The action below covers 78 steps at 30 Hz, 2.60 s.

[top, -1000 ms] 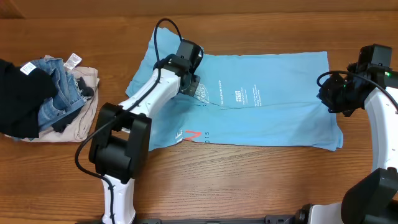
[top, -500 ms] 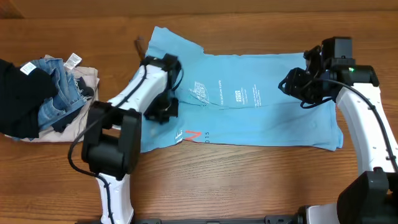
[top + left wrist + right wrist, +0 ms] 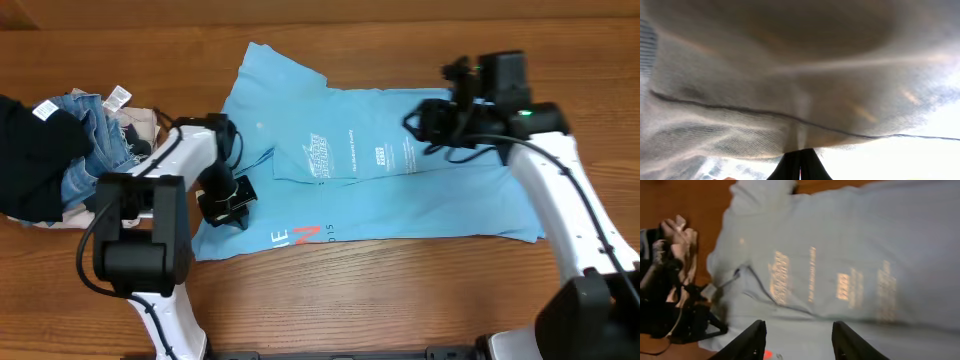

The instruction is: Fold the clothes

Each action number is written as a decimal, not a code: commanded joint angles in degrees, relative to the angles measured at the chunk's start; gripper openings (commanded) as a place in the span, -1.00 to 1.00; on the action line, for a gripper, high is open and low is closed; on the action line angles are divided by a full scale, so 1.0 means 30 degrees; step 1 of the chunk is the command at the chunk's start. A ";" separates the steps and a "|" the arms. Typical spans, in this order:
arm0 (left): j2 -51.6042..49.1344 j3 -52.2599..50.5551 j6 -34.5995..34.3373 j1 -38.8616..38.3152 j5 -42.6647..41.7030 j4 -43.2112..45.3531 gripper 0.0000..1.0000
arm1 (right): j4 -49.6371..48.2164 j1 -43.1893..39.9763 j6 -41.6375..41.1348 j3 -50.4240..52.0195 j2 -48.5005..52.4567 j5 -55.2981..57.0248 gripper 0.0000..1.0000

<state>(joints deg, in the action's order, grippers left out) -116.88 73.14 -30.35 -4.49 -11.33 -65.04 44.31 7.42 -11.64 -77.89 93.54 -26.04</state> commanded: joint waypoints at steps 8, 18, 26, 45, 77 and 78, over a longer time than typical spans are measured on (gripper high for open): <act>-0.1647 -0.1457 -0.0160 0.0707 0.2419 0.0903 -0.92 | -0.3366 0.6914 0.0860 -0.0022 0.5668 -0.0627 0.20; -0.1639 -0.1457 -0.0153 0.0707 0.2419 0.0743 -0.92 | -0.5843 0.9114 -0.0583 -0.0022 0.8335 0.1523 0.04; -0.1647 -0.1457 -0.0160 0.0707 0.2412 0.0750 -0.91 | -0.7395 0.9413 -0.0685 -0.0022 0.8648 -0.0160 -0.92; -0.1647 -0.1457 -0.0015 0.0699 0.3446 0.0087 -0.92 | -1.0724 0.9734 -0.0721 -0.0204 1.1038 0.2754 -0.92; 0.0568 0.2317 0.3417 0.0743 0.3759 -0.0321 -0.92 | -0.0940 0.3869 -0.0714 -0.2157 0.3876 -0.0066 -0.92; 0.1056 0.2652 0.4364 0.0729 0.3555 0.0197 -0.91 | 0.0153 0.3636 -0.0816 -0.2157 0.3468 -0.0066 -0.92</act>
<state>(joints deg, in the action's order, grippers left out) -117.54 76.66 -23.79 -2.94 -5.21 -67.24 38.79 21.30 -14.09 -82.56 110.39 -26.72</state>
